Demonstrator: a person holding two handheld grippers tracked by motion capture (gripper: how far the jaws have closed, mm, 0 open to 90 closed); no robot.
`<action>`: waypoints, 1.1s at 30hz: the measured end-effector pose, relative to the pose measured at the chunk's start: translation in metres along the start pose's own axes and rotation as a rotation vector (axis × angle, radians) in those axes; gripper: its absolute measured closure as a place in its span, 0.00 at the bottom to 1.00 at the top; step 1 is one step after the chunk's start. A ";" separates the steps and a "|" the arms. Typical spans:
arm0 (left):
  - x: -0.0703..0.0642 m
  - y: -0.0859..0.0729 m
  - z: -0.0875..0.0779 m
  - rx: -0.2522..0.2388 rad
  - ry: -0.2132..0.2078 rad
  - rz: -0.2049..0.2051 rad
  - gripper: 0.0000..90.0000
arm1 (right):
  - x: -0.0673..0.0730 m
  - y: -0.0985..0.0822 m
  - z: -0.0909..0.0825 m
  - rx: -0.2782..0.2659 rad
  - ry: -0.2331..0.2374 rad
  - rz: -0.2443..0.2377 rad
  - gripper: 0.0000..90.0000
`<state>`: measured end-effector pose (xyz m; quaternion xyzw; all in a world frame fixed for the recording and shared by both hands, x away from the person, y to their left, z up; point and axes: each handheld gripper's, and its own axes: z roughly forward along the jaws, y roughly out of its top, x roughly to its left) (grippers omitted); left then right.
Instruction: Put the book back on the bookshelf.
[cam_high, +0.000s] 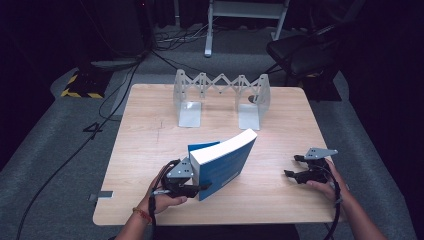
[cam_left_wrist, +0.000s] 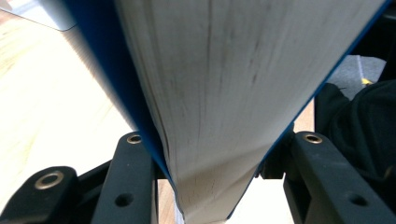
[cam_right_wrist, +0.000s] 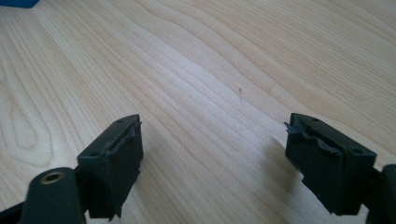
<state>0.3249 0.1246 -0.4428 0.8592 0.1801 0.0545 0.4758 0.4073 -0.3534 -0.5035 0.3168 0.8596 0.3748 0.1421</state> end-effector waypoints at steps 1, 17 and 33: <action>0.000 0.000 -0.001 0.001 -0.008 0.005 0.66 | -0.001 0.001 0.001 0.000 -0.003 0.004 0.22; 0.003 -0.001 -0.001 -0.003 -0.036 0.009 0.65 | 0.038 0.086 0.001 -0.180 0.231 -0.199 0.33; 0.000 -0.002 -0.001 -0.005 -0.017 0.024 0.64 | 0.087 0.143 0.012 -0.280 0.430 -0.391 0.36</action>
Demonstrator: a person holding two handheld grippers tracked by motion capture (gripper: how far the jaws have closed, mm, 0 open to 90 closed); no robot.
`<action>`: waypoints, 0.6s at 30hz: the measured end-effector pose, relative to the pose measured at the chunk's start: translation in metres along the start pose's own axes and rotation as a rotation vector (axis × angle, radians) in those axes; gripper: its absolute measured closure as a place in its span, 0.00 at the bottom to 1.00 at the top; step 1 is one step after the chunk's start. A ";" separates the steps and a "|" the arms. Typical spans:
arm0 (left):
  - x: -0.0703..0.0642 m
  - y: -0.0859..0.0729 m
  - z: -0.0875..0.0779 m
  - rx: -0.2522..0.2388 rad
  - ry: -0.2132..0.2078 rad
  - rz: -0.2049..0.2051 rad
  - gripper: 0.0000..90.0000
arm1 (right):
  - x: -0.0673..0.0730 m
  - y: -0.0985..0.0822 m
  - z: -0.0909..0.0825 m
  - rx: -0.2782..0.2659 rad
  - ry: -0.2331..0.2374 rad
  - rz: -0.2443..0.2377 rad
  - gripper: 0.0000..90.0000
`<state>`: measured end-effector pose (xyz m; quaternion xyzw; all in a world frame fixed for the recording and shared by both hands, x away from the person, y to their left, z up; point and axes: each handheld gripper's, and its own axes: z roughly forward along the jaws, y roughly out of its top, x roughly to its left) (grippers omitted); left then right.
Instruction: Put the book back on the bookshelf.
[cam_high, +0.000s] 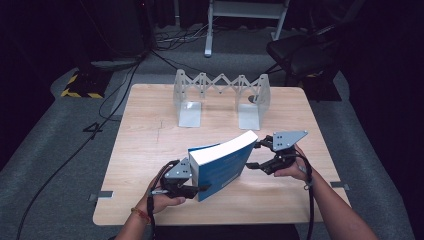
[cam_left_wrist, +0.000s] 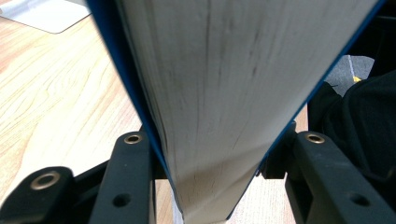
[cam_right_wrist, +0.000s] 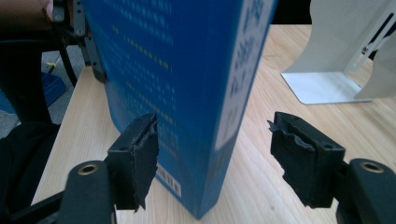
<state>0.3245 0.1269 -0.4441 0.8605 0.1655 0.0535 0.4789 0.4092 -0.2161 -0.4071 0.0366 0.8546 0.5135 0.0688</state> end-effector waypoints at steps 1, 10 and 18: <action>-0.001 0.000 0.000 0.002 0.004 0.001 0.64 | 0.000 0.002 0.002 -0.008 0.008 -0.002 0.36; -0.007 -0.005 -0.011 0.007 0.096 0.011 0.57 | 0.003 0.004 0.021 -0.040 0.039 0.024 0.41; -0.011 0.004 -0.014 -0.067 0.235 0.002 0.54 | 0.004 0.000 0.009 -0.052 0.061 0.021 0.55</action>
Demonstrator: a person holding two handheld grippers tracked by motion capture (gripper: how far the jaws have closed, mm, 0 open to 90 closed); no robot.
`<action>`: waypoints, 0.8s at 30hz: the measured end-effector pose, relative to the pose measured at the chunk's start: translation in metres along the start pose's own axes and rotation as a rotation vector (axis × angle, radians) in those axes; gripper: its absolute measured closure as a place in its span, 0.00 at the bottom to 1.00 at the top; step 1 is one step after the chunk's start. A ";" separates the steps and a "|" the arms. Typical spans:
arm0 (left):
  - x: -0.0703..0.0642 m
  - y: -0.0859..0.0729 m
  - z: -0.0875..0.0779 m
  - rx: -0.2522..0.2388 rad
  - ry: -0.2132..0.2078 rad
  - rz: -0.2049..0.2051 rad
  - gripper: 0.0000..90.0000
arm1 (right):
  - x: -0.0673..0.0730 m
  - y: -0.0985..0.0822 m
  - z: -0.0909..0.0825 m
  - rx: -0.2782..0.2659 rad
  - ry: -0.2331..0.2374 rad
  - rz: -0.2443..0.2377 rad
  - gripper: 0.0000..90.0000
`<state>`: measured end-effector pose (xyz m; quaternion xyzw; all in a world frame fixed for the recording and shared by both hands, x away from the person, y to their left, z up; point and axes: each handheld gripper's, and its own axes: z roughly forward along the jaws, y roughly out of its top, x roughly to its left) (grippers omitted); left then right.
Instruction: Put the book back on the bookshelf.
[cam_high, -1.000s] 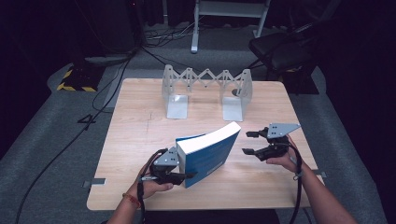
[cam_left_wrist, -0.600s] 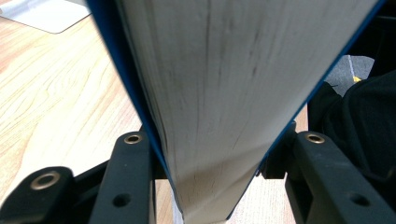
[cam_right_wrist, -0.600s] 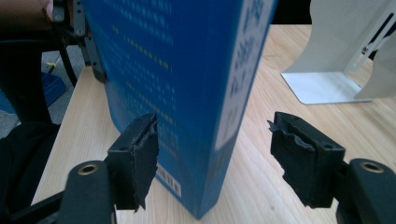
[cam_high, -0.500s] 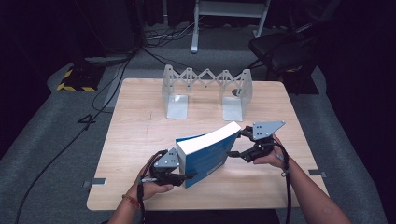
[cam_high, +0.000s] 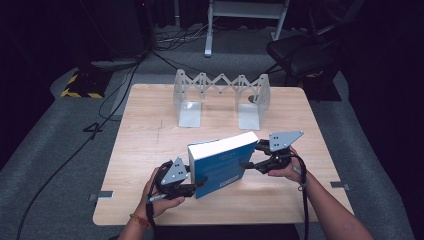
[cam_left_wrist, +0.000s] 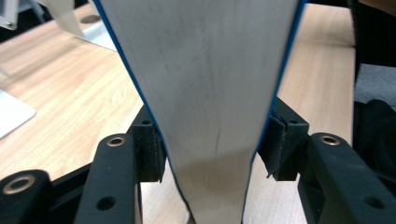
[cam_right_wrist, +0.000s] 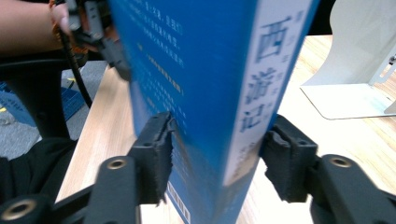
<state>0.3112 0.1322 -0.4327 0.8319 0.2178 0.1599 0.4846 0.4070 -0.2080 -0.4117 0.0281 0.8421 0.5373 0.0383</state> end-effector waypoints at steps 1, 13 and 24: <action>0.000 0.000 0.000 0.000 0.000 0.000 0.52 | 0.000 0.000 0.000 0.000 0.000 0.000 0.55; 0.002 0.005 0.004 -0.026 0.070 -0.033 0.37 | 0.031 -0.006 -0.013 -0.021 -0.021 -0.021 0.66; 0.002 0.007 0.009 -0.027 0.079 -0.021 0.34 | 0.046 -0.005 -0.015 -0.013 -0.090 -0.019 0.66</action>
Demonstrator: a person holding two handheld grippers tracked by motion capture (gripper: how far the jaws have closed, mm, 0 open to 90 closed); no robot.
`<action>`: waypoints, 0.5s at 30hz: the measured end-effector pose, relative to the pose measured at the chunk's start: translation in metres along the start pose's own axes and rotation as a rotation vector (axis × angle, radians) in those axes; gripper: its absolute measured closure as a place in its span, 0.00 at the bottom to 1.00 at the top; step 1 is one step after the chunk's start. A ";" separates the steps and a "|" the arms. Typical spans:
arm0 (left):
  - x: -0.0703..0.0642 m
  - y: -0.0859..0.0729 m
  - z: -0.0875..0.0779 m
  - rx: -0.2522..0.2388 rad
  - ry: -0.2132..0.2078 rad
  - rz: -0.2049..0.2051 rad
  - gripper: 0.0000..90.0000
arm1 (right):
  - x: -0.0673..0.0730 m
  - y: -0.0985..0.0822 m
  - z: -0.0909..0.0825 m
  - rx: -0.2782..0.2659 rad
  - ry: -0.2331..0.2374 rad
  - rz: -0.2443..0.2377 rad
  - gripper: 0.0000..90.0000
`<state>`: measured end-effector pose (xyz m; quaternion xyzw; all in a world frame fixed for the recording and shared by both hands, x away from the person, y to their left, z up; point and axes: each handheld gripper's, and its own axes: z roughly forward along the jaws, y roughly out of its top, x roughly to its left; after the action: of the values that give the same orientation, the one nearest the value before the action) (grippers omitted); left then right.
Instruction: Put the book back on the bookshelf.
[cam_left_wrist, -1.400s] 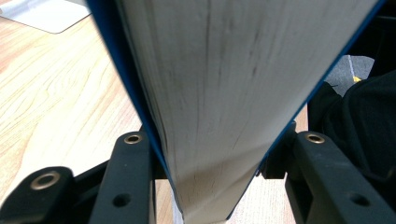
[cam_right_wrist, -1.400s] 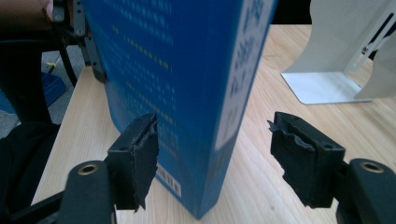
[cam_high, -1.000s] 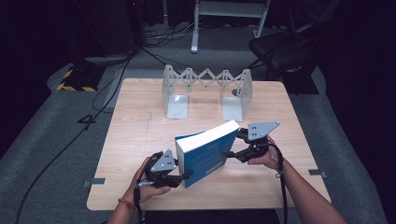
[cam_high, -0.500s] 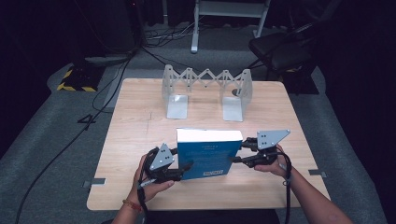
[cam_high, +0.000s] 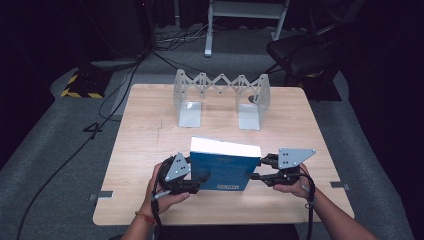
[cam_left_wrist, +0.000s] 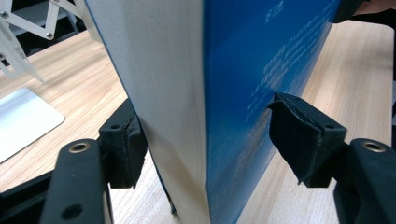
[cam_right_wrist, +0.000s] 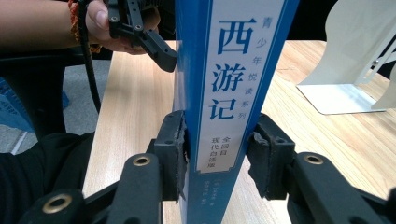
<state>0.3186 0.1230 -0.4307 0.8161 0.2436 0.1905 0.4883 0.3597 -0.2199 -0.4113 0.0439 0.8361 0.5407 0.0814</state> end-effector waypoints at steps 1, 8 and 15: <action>0.000 0.001 0.001 0.003 0.005 0.001 0.33 | 0.001 0.001 0.000 0.002 -0.005 0.001 0.67; -0.001 0.002 0.003 0.005 0.005 -0.001 0.32 | 0.005 0.012 -0.005 -0.019 -0.036 0.007 0.66; 0.003 0.004 0.004 0.009 -0.025 -0.004 0.34 | 0.008 0.019 0.003 -0.021 -0.016 0.026 0.49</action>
<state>0.3244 0.1203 -0.4283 0.8202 0.2400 0.1782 0.4878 0.3516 -0.2084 -0.3962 0.0585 0.8289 0.5503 0.0817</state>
